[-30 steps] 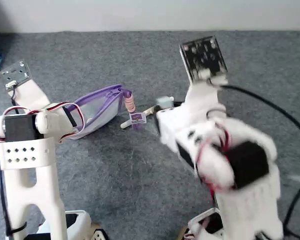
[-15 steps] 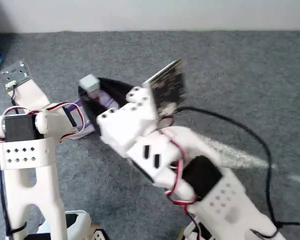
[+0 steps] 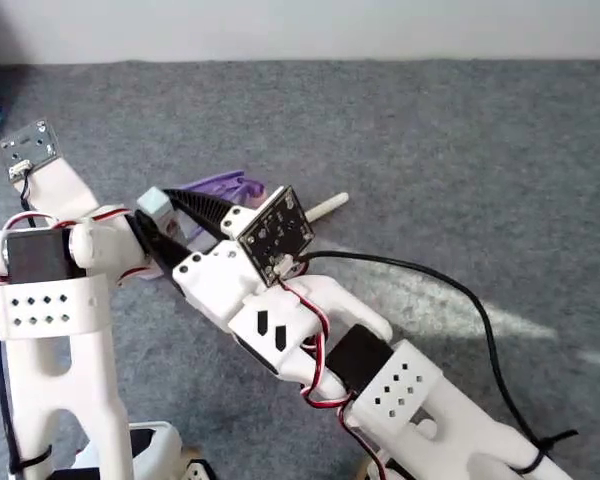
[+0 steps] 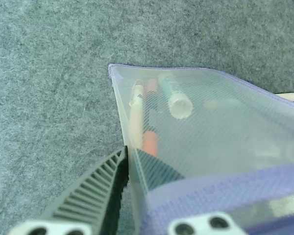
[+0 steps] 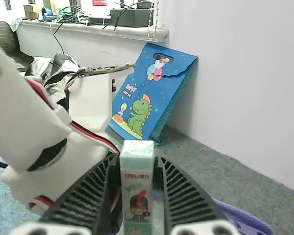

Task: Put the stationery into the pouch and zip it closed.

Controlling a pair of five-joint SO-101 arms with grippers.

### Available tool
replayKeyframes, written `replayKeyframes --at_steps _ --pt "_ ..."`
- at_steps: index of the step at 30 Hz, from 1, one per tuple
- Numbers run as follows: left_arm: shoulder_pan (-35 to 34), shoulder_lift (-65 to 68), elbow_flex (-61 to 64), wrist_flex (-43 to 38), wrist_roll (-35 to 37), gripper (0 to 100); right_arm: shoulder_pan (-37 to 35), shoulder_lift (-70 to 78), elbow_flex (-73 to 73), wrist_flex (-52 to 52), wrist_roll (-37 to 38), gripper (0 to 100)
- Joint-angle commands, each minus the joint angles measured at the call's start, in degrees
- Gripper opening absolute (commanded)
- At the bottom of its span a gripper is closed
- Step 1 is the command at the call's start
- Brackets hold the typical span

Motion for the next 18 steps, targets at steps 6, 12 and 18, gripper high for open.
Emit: replayKeyframes --at_steps 6,12,18 --pt "-0.4 1.2 -0.6 -0.7 0.5 1 2.8 1.6 -9.2 15.9 -0.4 24.5" --pt "-0.4 1.2 -0.6 -0.7 0.5 1 9.2 2.2 -17.3 21.2 -8.4 18.0" --pt "-0.5 1.2 -0.6 -0.7 0.5 1 11.9 1.6 -18.6 23.0 -12.0 5.4"
